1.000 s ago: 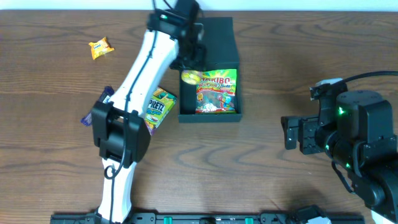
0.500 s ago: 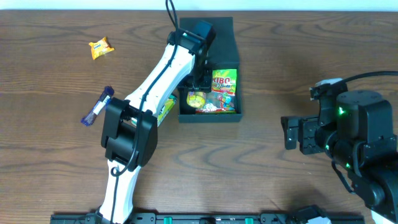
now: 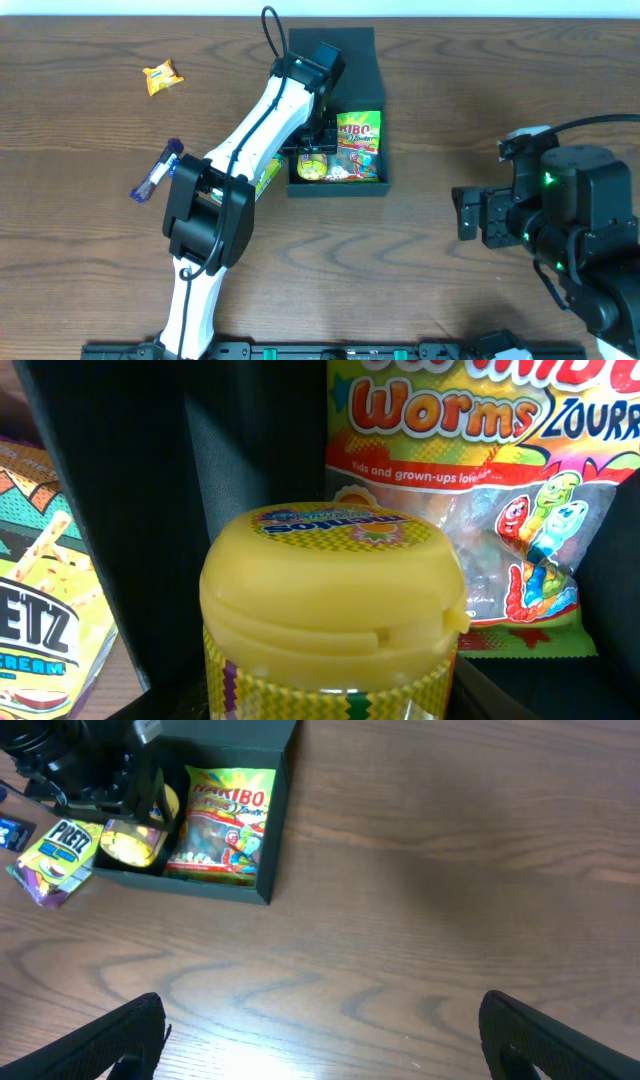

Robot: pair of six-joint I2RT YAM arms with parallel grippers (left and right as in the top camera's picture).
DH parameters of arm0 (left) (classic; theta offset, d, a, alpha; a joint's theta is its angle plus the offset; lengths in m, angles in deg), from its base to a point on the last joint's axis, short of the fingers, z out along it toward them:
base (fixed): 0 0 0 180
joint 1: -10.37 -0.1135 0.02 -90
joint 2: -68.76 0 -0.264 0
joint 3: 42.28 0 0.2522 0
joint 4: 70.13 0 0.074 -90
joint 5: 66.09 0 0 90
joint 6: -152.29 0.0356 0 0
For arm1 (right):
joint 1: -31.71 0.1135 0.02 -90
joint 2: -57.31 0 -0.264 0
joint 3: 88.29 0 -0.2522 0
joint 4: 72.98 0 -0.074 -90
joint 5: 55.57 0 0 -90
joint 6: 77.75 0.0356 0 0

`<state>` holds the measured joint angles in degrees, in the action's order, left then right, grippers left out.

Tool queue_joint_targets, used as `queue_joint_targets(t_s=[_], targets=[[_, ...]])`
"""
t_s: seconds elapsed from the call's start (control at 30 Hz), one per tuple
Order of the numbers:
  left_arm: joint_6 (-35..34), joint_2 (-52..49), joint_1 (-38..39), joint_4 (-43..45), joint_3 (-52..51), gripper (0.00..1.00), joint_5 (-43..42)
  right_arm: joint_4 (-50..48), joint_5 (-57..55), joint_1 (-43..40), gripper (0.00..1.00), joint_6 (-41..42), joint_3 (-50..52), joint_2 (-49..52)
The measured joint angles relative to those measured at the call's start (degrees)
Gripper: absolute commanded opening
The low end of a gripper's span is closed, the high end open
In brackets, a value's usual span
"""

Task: Pack container
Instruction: 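Carry the Mentos bottle into the box beside the Haribo bag, then release the bottle and withdraw the left gripper toward the orange packet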

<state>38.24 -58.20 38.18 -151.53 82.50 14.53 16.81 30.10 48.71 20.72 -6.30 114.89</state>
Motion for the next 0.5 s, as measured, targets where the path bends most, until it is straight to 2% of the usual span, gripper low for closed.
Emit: queue_joint_targets(t_s=[0.1, 0.23, 0.5], targets=[[-0.2, 0.0, 0.0, 0.0, 0.0, 0.55, 0.0, 0.0, 0.0, 0.0, 0.99, 0.0, 0.0, 0.0], [-0.3, 0.0, 0.0, 0.0, 0.0, 0.67, 0.2, 0.0, 0.0, 0.0, 0.99, 0.0, 0.0, 0.0], [-0.4, 0.0, 0.0, -0.4, 0.0, 0.67, 0.4, 0.0, 0.0, 0.0, 0.99, 0.0, 0.0, 0.0]])
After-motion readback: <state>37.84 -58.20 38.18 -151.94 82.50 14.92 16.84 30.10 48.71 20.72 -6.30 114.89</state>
